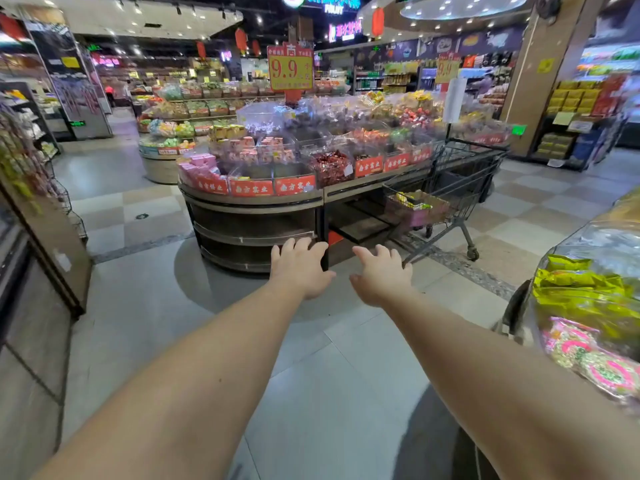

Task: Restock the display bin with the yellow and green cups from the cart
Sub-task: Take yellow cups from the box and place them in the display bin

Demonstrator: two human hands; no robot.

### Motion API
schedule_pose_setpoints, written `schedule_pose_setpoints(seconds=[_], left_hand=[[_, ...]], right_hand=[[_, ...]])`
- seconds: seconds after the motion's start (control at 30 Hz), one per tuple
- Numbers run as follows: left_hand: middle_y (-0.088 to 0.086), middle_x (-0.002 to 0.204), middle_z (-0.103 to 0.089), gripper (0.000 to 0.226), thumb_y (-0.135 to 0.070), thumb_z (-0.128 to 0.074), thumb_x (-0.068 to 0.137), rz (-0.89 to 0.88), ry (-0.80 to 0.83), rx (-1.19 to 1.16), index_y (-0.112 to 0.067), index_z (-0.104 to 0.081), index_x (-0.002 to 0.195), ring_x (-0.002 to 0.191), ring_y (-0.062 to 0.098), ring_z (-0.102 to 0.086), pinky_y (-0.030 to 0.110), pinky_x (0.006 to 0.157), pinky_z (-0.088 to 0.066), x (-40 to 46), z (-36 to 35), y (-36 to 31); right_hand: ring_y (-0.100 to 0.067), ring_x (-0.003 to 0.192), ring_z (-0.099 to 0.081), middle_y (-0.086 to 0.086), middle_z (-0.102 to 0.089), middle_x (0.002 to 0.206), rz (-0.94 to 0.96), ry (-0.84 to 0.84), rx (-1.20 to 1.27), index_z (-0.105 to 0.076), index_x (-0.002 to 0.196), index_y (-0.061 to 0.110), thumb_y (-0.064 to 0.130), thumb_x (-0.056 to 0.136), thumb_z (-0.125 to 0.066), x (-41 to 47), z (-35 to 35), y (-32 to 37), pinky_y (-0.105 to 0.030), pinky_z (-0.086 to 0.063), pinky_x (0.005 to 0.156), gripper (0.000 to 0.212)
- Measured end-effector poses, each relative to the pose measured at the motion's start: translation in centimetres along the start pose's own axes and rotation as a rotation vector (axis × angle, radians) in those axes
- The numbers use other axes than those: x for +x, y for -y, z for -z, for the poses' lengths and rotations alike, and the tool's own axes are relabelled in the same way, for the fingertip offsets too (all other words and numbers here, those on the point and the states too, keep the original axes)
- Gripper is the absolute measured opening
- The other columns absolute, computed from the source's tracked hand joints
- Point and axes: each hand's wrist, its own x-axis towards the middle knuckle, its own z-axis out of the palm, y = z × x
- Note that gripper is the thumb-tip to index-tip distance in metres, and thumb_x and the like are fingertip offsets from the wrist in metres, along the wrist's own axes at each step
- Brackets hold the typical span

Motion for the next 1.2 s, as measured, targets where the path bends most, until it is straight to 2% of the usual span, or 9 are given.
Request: schedule_pose_setpoints(seconds=[0.23,0.47,0.67,0.87,1.1,1.2], left_hand=[[0.001,0.155,-0.028,0.061,-0.056,-0.047,0.089,-0.004,0.039,-0.019,-0.034,-0.03,0.144,0.144,0.027,-0.02,0.053,0.117,-0.014,9.3,-4.1,0.5],[0.001,0.154,-0.03,0.062,-0.056,-0.048,0.088,-0.073,0.05,-0.055,-0.035,-0.031,0.143,0.142,0.029,-0.023,0.052,0.116,-0.016,25.5,-5.9,1.9],[0.002,0.155,-0.027,0.063,-0.057,-0.049,0.088,-0.156,0.057,-0.042,-0.034,-0.031,0.144,0.142,0.029,-0.022,0.052,0.116,-0.016,38.7,-6.8,0.1],[0.002,0.155,-0.026,0.063,-0.058,-0.048,0.088,-0.231,0.053,-0.039,-0.035,-0.031,0.144,0.142,0.028,-0.022,0.051,0.116,-0.017,52.1,-11.2,-4.3],[0.002,0.156,-0.024,0.063,-0.058,-0.047,0.089,-0.259,0.079,-0.067,-0.036,-0.029,0.144,0.144,0.028,-0.018,0.052,0.117,-0.014,69.0,-15.9,-11.5],[0.001,0.156,-0.024,0.063,-0.058,-0.047,0.088,-0.251,0.077,-0.073,-0.036,-0.029,0.144,0.144,0.027,-0.019,0.052,0.117,-0.015,76.1,-17.3,-13.8]], right_hand=[[-0.036,0.145,-0.012,-0.01,-0.02,0.157,-0.017,0.017,-0.044,-0.023,0.146,0.038,0.039,0.095,-0.045,9.4,-2.3,-2.0,-0.059,-0.013,0.115,0.055],[-0.035,0.144,-0.016,-0.01,-0.023,0.155,-0.09,-0.007,-0.054,-0.024,0.147,0.037,0.041,0.095,-0.044,25.0,-1.8,-3.1,-0.058,-0.015,0.115,0.056],[-0.034,0.143,-0.019,-0.009,-0.026,0.154,-0.165,-0.028,-0.06,-0.025,0.146,0.038,0.044,0.093,-0.048,36.9,-1.3,-5.9,-0.057,-0.017,0.114,0.058],[-0.033,0.139,-0.023,-0.009,-0.033,0.147,-0.197,-0.059,-0.06,-0.028,0.144,0.038,0.044,0.091,-0.048,48.4,-2.4,-12.4,-0.056,-0.021,0.112,0.056],[-0.032,0.138,-0.025,-0.007,-0.033,0.149,-0.236,-0.064,-0.017,-0.028,0.143,0.04,0.052,0.09,-0.048,64.6,-2.1,-22.8,-0.058,-0.024,0.111,0.058],[-0.032,0.136,-0.029,-0.008,-0.036,0.146,-0.224,-0.061,-0.04,-0.029,0.143,0.039,0.047,0.089,-0.048,71.3,-1.3,-26.3,-0.056,-0.027,0.11,0.058]])
